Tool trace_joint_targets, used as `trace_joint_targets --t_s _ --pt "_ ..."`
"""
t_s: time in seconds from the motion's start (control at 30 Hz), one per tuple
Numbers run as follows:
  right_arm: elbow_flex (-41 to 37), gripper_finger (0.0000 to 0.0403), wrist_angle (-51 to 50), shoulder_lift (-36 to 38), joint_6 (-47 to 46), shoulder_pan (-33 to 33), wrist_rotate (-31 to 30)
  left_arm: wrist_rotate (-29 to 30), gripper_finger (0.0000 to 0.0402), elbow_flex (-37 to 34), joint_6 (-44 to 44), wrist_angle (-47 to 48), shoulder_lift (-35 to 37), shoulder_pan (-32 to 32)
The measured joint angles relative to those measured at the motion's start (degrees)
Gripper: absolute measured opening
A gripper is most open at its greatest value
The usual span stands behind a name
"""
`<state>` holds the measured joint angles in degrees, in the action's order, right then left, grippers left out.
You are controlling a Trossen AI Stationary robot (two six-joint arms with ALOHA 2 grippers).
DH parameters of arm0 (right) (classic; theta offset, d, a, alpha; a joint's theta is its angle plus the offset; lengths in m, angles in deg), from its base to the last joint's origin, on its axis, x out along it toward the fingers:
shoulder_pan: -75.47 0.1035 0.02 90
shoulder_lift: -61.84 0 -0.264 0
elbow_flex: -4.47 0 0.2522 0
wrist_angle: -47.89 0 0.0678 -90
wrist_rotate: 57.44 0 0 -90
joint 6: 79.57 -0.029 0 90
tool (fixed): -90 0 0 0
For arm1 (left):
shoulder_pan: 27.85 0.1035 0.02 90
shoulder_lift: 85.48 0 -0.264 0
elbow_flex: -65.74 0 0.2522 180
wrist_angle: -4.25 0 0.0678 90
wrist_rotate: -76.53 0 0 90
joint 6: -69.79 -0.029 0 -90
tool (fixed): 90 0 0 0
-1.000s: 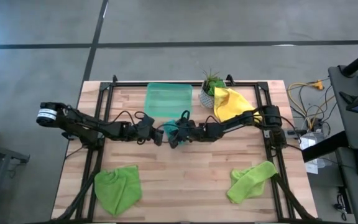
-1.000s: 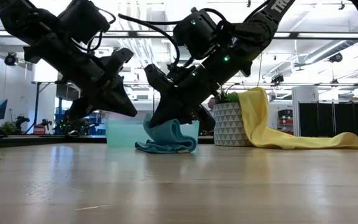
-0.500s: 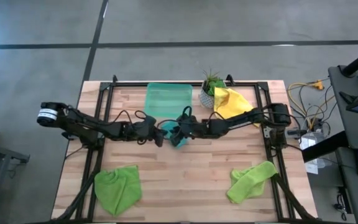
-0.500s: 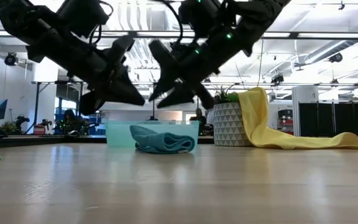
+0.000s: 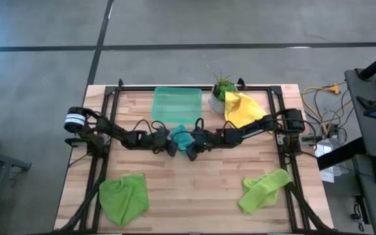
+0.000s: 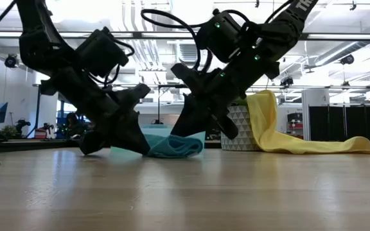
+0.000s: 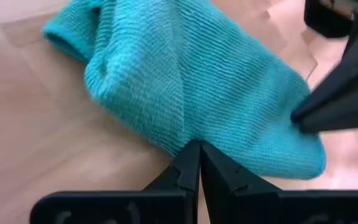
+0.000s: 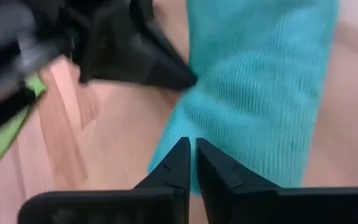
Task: Fold microfiber towels
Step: Put the folded blue microfiber towel into the blue bin
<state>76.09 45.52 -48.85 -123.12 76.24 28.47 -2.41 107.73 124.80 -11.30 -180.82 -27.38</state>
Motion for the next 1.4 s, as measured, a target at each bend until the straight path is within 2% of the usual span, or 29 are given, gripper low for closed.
trace_joint_targets --t_s 0.13,0.33,0.4,0.63,0.87,1.1,1.3,1.4 --pt "-0.3 0.0012 -0.6 0.0 -0.1 0.1 1.7 3.4 0.0 -0.2 0.2 0.3 2.4 0.0" --pt "-0.4 0.0011 -2.0 0.0 -0.1 0.1 3.3 13.0 0.0 -0.2 0.1 5.6 8.2 0.0" --pt "-0.4 0.0011 -2.2 0.2 0.0 0.1 3.5 14.5 0.0 -0.2 -0.1 5.7 9.2 0.4" --pt "-0.3 0.0011 1.9 1.6 0.7 0.1 3.5 14.5 0.0 -0.3 -1.6 6.2 7.9 2.2" --pt "-0.4 0.0011 2.2 -0.8 0.6 0.1 5.6 14.1 0.0 0.0 -1.8 4.8 5.3 4.7" --pt "-0.3 0.0011 2.1 -1.8 0.0 0.1 7.0 10.2 0.0 0.0 -3.3 -0.5 2.6 7.6" --pt "-0.2 0.0011 1.1 4.5 1.0 -0.5 6.8 9.5 0.0 -0.2 -3.4 -0.3 6.3 7.7" --pt "-0.5 0.0011 -3.4 7.6 0.5 -1.0 3.1 6.8 0.0 -0.4 -3.1 0.1 8.9 7.7"
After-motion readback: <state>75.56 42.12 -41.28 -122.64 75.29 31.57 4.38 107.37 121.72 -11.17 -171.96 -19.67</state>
